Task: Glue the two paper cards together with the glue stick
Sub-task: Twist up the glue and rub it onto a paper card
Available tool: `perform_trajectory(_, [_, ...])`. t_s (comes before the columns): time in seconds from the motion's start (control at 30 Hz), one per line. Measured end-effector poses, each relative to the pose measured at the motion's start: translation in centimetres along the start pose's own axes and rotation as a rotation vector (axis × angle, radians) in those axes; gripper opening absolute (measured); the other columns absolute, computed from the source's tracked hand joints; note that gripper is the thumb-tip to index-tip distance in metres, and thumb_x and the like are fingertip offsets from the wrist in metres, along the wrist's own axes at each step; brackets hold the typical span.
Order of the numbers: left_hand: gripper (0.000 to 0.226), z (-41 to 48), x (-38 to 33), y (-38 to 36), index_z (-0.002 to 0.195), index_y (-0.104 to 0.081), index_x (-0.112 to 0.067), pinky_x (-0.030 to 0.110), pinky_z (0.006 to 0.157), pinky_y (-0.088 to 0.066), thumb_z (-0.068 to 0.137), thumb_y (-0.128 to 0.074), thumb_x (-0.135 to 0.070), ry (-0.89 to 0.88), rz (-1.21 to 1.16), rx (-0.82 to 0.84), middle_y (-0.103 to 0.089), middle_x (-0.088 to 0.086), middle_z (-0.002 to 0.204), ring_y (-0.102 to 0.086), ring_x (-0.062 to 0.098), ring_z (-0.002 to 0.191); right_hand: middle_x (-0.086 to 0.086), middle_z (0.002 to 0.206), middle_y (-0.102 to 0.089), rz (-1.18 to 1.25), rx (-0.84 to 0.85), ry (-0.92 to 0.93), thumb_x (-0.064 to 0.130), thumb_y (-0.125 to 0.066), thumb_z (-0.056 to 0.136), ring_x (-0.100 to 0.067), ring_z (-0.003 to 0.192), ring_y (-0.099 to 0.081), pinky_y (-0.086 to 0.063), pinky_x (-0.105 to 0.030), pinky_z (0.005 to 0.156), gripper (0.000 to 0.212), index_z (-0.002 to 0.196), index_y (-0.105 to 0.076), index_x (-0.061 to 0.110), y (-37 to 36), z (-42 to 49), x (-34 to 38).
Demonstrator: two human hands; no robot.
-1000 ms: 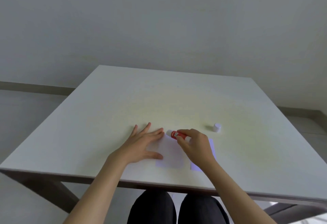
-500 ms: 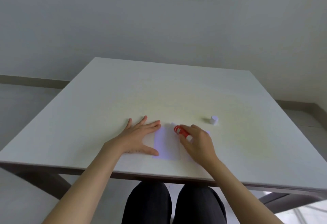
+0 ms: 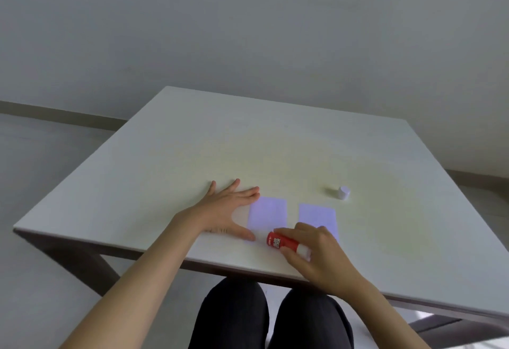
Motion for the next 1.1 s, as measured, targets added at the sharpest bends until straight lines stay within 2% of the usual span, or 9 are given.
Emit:
perform_trajectory(0.07, [0.102, 0.0, 0.0, 0.1, 0.149, -0.007, -0.035, 0.057, 0.113, 0.015, 0.068, -0.06, -0.07, 0.007, 0.005, 0.003, 0.003, -0.027, 0.156, 0.017, 0.011, 0.145, 0.012, 0.071, -0.057, -0.055, -0.054, -0.056, 0.028, -0.06, 0.085, -0.009, 0.062, -0.054, -0.04, -0.021, 0.065, 0.027, 0.11, -0.068, 0.03, 1.5, 0.5, -1.6])
perform_trajectory(0.17, [0.101, -0.1, 0.0, -0.1, 0.149, -0.007, -0.034, 0.058, 0.113, 0.012, 0.069, -0.06, -0.067, 0.01, 0.024, 0.017, 0.003, -0.028, 0.155, 0.015, 0.012, 0.145, -0.001, 0.077, -0.064, -0.102, -0.189, -0.18, 0.022, -0.061, 0.086, -0.027, 0.068, -0.059, -0.046, -0.035, 0.066, 0.024, 0.109, -0.069, 0.025, 3.2, 0.4, -3.1])
perform_trajectory(0.3, [0.104, 0.1, 0.0, -0.1, 0.149, -0.006, -0.034, 0.058, 0.113, 0.012, 0.068, -0.059, -0.07, 0.006, 0.05, 0.021, 0.003, -0.027, 0.156, 0.015, 0.013, 0.146, 0.014, 0.065, -0.058, 0.067, -0.023, -0.079, 0.03, -0.06, 0.078, -0.01, 0.062, -0.055, -0.041, -0.017, 0.06, 0.025, 0.1, -0.072, 0.032, 1.4, -1.2, -1.1])
perform_trajectory(0.5, [0.102, 0.1, 0.1, -0.1, 0.149, -0.005, -0.034, 0.057, 0.113, 0.012, 0.07, -0.06, -0.067, 0.006, 0.038, 0.024, 0.005, -0.027, 0.156, 0.016, 0.013, 0.145, -0.004, 0.074, -0.062, 0.057, -0.218, -0.228, 0.021, -0.065, 0.084, -0.021, 0.07, -0.058, -0.046, -0.033, 0.07, 0.02, 0.102, -0.072, 0.025, 3.5, -1.2, -3.7])
perform_trajectory(0.67, [0.106, 0.1, 0.1, -0.2, 0.149, -0.003, -0.035, 0.058, 0.113, 0.013, 0.068, -0.058, -0.071, 0.001, 0.055, 0.034, 0.006, -0.026, 0.156, 0.018, 0.012, 0.145, 0.015, 0.073, -0.064, 0.181, 0.004, -0.163, 0.031, -0.063, 0.075, -0.004, 0.069, -0.056, -0.039, -0.01, 0.062, 0.023, 0.097, -0.072, 0.035, 1.7, -1.5, -2.4])
perform_trajectory(0.77, [0.105, 0.0, 0.1, -0.2, 0.149, -0.003, -0.035, 0.057, 0.112, 0.014, 0.068, -0.06, -0.069, -0.001, 0.037, 0.032, 0.006, -0.027, 0.155, 0.018, 0.012, 0.145, 0.008, 0.083, -0.067, 0.194, -0.049, -0.206, 0.024, -0.065, 0.082, -0.001, 0.068, -0.054, -0.037, -0.007, 0.063, 0.021, 0.1, -0.073, 0.029, 1.7, 0.6, -3.1])
perform_trajectory(0.87, [0.105, -0.1, 0.0, -0.1, 0.149, -0.004, -0.035, 0.057, 0.112, 0.015, 0.068, -0.062, -0.068, -0.003, 0.029, 0.033, 0.006, -0.027, 0.155, 0.019, 0.013, 0.145, -0.004, 0.09, -0.068, 0.159, -0.183, -0.272, 0.024, -0.064, 0.086, -0.014, 0.074, -0.057, -0.041, -0.019, 0.068, 0.022, 0.107, -0.071, 0.022, 1.9, 2.5, -3.4])
perform_trajectory(0.97, [0.107, -0.2, 0.0, -0.2, 0.149, -0.004, -0.036, 0.058, 0.112, 0.015, 0.066, -0.062, -0.07, -0.002, 0.018, 0.033, 0.006, -0.028, 0.155, 0.019, 0.012, 0.144, -0.008, 0.079, -0.062, 0.082, -0.236, -0.227, 0.028, -0.061, 0.087, -0.022, 0.067, -0.055, -0.045, -0.033, 0.067, 0.019, 0.102, -0.071, 0.022, 1.0, 2.4, -1.6])
perform_trajectory(1.1, [0.111, -0.1, 0.0, -0.3, 0.149, -0.002, -0.035, 0.057, 0.112, 0.017, 0.063, -0.06, -0.074, 0.001, 0.019, 0.032, 0.011, -0.032, 0.15, 0.021, 0.011, 0.144, 0.007, 0.077, -0.062, 0.137, -0.106, -0.112, 0.029, -0.063, 0.085, -0.015, 0.071, -0.059, -0.045, -0.022, 0.067, 0.022, 0.105, -0.07, 0.027, -0.8, 0.6, 0.6])
Point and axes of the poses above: each hand's wrist, its own z-axis towards the middle knuckle, its own y-axis out of the back of the hand, x = y × z, the point moved 9 cm from there along z, towards the middle knuckle
